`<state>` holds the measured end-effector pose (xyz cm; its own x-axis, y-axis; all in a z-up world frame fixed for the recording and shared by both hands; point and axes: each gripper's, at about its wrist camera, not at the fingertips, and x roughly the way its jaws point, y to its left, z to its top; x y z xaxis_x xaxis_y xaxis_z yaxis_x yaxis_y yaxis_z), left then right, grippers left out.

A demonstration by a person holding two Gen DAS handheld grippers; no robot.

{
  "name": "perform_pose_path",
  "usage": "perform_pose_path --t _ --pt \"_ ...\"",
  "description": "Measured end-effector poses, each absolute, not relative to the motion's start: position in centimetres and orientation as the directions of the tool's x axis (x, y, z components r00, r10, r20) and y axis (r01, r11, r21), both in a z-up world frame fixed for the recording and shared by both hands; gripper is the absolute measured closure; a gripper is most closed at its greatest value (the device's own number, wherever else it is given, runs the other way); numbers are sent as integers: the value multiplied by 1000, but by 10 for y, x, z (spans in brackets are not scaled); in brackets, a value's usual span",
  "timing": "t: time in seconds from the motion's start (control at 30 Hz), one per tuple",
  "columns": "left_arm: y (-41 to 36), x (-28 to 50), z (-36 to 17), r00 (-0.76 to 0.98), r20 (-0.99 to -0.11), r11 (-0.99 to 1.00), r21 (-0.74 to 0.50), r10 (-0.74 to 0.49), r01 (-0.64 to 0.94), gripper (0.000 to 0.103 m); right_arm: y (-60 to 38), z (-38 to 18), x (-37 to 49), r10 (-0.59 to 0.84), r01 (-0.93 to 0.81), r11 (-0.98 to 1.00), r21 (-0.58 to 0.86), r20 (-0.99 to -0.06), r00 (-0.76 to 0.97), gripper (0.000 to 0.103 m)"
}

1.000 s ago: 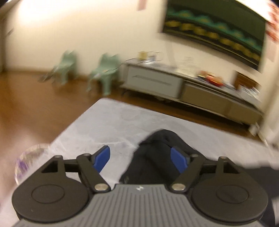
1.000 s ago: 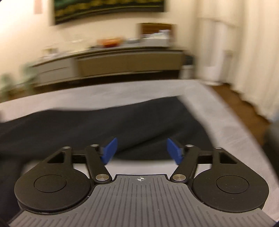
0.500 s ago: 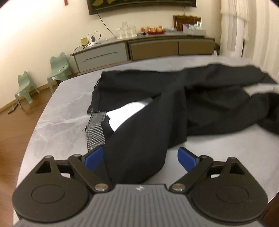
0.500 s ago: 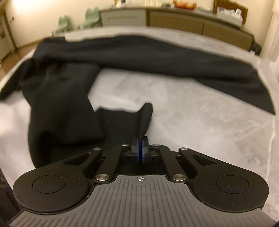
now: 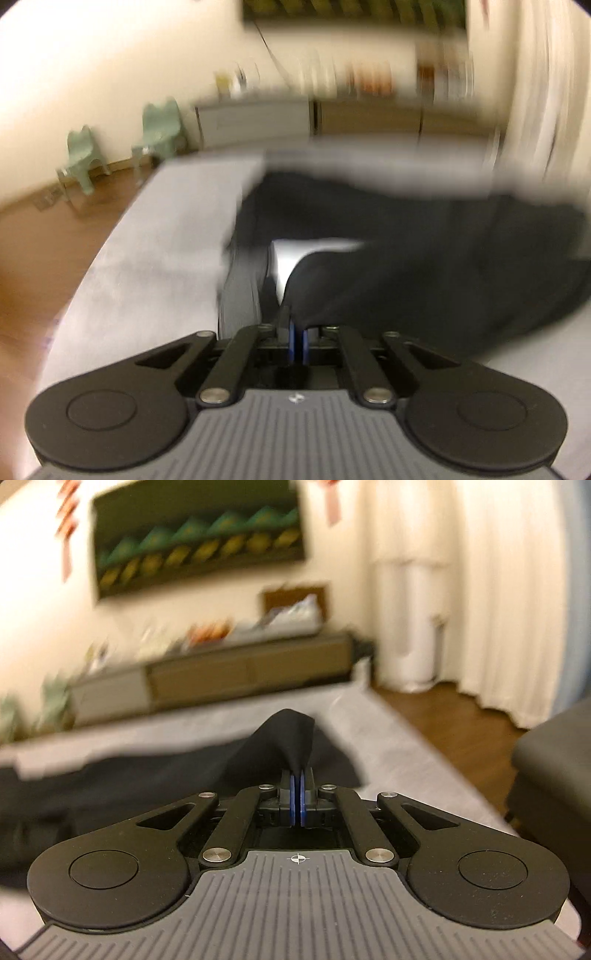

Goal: Fold clothes

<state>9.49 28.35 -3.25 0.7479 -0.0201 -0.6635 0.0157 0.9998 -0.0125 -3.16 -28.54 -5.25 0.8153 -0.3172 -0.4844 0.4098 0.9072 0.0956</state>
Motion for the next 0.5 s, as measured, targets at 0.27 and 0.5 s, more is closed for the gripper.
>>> perform_pose_path --t 0.27,0.5 --pt "297 123 -54 648 -762 1000 -8 -2 -7 75 -332 -84 -22 -477 619 783 56 -586 656 93" --pt "300 102 -54 670 -741 998 67 42 12 45 -355 -77 -61 -508 700 674 237 -539 672 61"
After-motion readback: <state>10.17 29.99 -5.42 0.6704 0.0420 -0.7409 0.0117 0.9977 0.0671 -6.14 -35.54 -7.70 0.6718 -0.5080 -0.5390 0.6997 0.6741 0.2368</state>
